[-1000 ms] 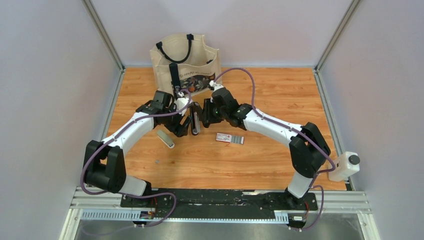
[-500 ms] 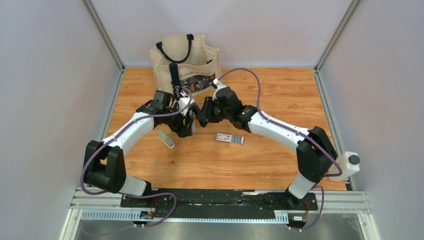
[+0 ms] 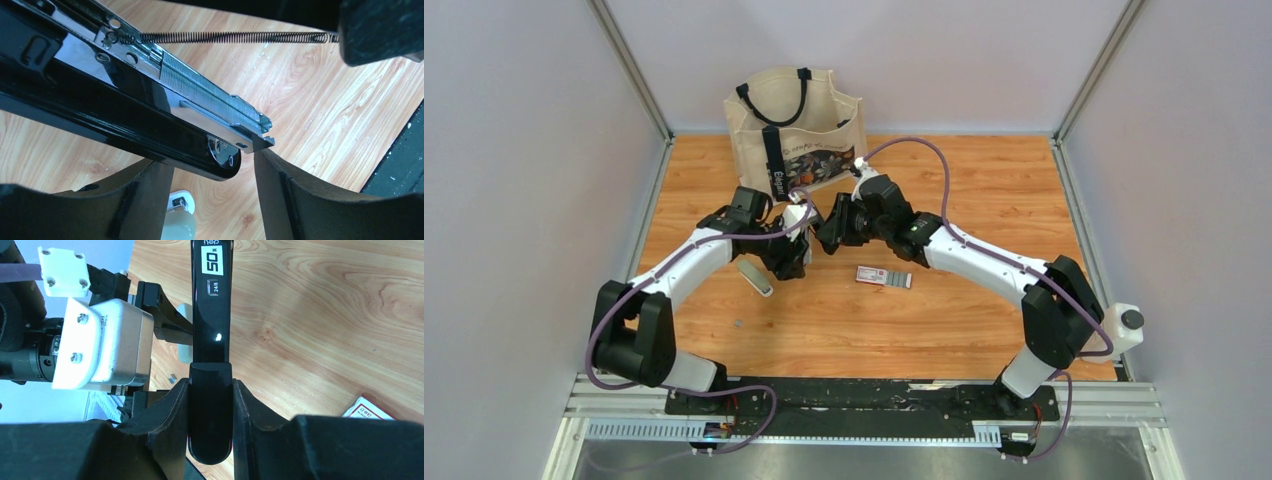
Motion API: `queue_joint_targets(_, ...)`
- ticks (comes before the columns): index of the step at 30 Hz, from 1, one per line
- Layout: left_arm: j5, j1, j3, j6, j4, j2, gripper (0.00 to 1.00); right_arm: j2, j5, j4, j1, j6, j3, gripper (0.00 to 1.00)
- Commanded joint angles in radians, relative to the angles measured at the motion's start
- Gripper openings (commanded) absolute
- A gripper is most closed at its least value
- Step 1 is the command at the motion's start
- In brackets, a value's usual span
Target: Unload the staples from the stapler
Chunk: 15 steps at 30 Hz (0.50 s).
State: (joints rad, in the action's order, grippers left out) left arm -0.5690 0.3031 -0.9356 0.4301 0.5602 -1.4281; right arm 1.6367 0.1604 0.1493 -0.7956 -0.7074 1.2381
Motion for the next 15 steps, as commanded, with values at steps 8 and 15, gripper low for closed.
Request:
queue_joint_targets(8, -0.002, 0.001, 0.011, 0.010, -0.080, 0.075, 0.47, -0.067, 0.060, -0.140, -0.004, -0.043, -0.005, 0.00)
queue_joint_targets(15, 0.012, 0.001, 0.012, 0.019, -0.088, 0.069, 0.27, -0.069, 0.096, -0.180, -0.002, -0.056, -0.032, 0.00)
